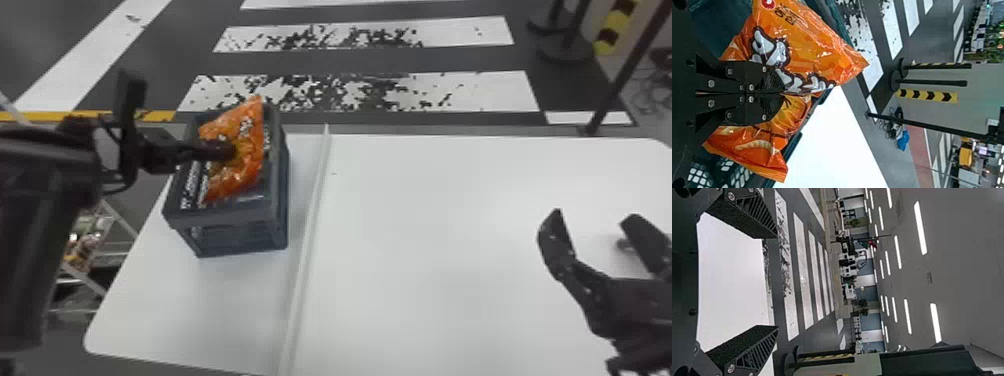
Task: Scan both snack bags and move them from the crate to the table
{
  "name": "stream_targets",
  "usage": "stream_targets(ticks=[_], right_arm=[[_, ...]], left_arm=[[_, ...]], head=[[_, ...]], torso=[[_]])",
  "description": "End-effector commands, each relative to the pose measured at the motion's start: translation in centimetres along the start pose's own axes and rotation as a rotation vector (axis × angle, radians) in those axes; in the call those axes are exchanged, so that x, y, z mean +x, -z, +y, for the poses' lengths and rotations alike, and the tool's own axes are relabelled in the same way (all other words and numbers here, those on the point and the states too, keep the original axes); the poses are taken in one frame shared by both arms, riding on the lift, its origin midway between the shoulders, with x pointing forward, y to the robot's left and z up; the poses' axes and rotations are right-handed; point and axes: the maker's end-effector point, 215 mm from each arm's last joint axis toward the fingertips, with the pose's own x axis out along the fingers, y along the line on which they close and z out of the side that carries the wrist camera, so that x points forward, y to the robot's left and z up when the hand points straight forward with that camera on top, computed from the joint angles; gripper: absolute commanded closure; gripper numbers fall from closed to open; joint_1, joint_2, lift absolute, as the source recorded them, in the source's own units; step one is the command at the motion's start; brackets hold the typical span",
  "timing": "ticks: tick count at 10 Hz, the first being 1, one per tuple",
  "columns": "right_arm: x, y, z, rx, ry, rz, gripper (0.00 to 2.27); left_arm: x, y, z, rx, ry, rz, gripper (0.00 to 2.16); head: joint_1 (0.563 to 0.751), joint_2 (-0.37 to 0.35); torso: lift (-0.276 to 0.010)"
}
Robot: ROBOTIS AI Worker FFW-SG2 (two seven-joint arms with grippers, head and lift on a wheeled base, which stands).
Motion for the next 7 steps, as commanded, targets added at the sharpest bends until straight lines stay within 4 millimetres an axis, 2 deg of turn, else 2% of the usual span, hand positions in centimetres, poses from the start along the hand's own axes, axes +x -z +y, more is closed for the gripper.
stream_targets(ticks=[1,2,4,5,7], right_arm=[[0.0,-0.1,-0.1,-0.001,0.001,-0.001,0.12],[0.0,-0.1,-0.1,-0.001,0.003,-0.001,0.12],[0.0,-0.1,-0.1,-0.003,0.002,-0.001,0.12],[0.0,-0.1,-0.1,-0.004,0.004,-0.003,0.12],[0.0,-0.2,-0.3,-0.004,0.007,-0.003,0.12]], left_arm=[[-0.5,-1.5,-0.7,0.011,0.01,-0.042,2.13],[-2.0,-2.7,-0.6,-0.009,-0.007,-0.078,2.13],[-3.9,-5.3,-2.3,-0.027,-0.001,-0.13,2.13],[-4.7,-6.8,-3.4,-0.035,0.0,-0.153,2.13],[-5.0,-9.1,-6.8,-0.037,0.019,-0.172,2.13]], head=[[0.695,0.136],[0.695,0.131],[0.695,0.129],[0.695,0.126],[0.695,0.107]], torso=[[-0.088],[-0.088],[-0.088],[-0.088],[-0.088]])
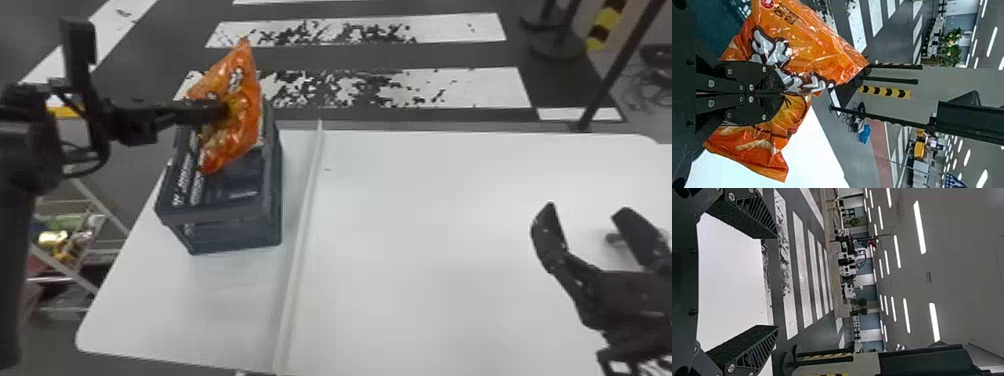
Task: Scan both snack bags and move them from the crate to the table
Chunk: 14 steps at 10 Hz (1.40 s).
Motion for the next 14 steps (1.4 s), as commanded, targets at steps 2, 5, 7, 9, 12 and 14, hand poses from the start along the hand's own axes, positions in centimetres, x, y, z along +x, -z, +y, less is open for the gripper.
stream_targets(ticks=[2,5,7,9,12,14], right_arm=[[-0.1,0.0,-0.1,-0.001,0.003,0.001,0.12],[-0.3,0.0,-0.5,-0.002,0.009,0.003,0.12],[-0.3,-0.1,-0.9,-0.006,0.014,0.002,0.12],[-0.4,-0.5,-1.3,-0.005,0.021,-0.001,0.12],[-0.7,-0.6,-1.6,-0.004,0.025,-0.001,0.12],[-0.7,-0.7,-1.9,-0.003,0.029,-0.003,0.12]], left_arm=[[2.7,-1.2,-6.4,0.009,0.075,-0.017,2.13],[9.0,0.1,-14.3,0.009,0.187,0.001,2.13],[13.1,1.2,-19.3,0.027,0.239,0.033,2.13],[17.8,4.2,-24.0,0.048,0.278,0.089,2.13],[23.4,8.3,-30.2,0.114,0.343,0.127,2.14],[25.4,8.7,-30.8,0.163,0.294,0.057,1.06]], head=[[0.695,0.077],[0.695,-0.037],[0.695,-0.102],[0.695,-0.191],[0.695,-0.301],[0.695,-0.35]], torso=[[-0.088],[-0.088],[-0.088],[-0.088],[-0.088],[-0.088]])
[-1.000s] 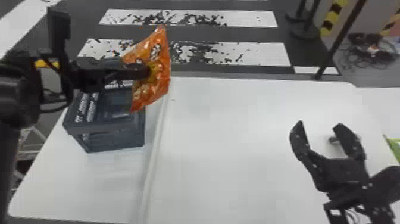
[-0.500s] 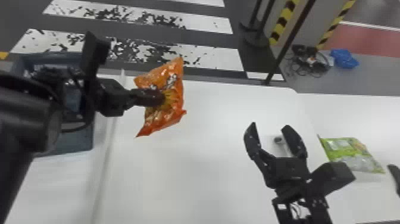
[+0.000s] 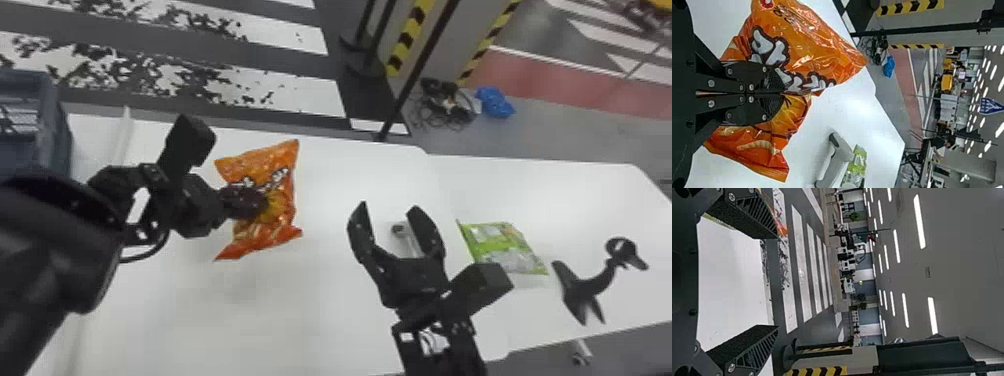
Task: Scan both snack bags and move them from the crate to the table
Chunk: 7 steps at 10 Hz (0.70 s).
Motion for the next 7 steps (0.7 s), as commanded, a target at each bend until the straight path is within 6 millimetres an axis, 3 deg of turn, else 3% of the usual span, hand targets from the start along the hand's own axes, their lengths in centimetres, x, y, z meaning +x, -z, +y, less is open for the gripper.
stream_targets(ticks=[1,2,5,7], right_arm=[[0.0,0.0,-0.1,0.001,0.001,-0.001,0.12],[0.0,0.0,-0.1,0.001,0.001,0.001,0.12],[-0.2,0.2,-0.1,0.001,0.002,0.004,0.12],[-0.2,0.3,-0.1,0.001,0.002,0.005,0.12]], left_arm=[[0.8,0.3,-0.3,-0.007,-0.003,-0.036,0.22],[1.0,0.8,0.2,-0.016,-0.027,-0.028,0.0],[0.3,0.4,1.4,-0.023,-0.064,-0.052,0.03],[-3.0,-2.1,3.7,-0.004,-0.19,-0.171,0.06]], head=[[0.695,-0.35],[0.695,-0.35],[0.695,-0.35],[0.695,-0.35]], torso=[[-0.088],[-0.088],[-0.088],[-0.088]])
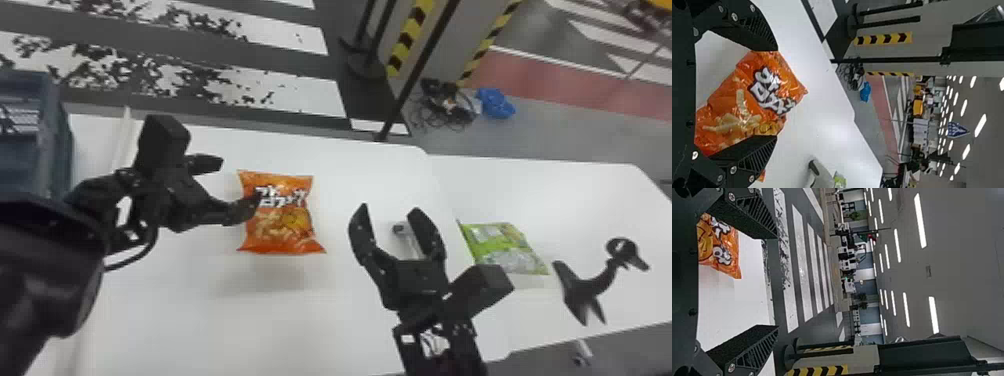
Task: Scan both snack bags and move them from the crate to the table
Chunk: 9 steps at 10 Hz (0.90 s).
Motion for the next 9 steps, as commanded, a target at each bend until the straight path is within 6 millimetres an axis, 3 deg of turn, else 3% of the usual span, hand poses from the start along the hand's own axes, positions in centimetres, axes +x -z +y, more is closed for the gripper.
stream_targets(ticks=[1,3,5,7,9], right_arm=[[0.0,0.1,0.1,0.0,-0.002,0.003,0.12],[0.3,0.8,0.5,0.009,-0.009,0.032,0.12],[0.6,0.5,1.0,0.016,-0.02,0.027,0.13],[1.5,2.0,1.8,0.039,-0.041,0.108,0.14],[2.3,5.7,3.5,0.084,-0.106,0.28,0.14]], left_arm=[[-3.0,-1.2,2.7,-0.014,-0.112,-0.061,0.08],[-8.1,-2.4,6.6,-0.058,-0.253,-0.142,0.08],[-14.9,-2.5,10.4,-0.088,-0.382,-0.225,0.08],[-19.7,-2.3,11.9,-0.077,-0.489,-0.263,0.08],[-22.8,-1.4,12.5,-0.094,-0.561,-0.289,0.08]], head=[[0.695,-0.333],[0.695,-0.283],[0.695,-0.193],[0.695,-0.124],[0.695,-0.047]], torso=[[-0.088],[-0.088],[-0.088],[-0.088],[-0.088]])
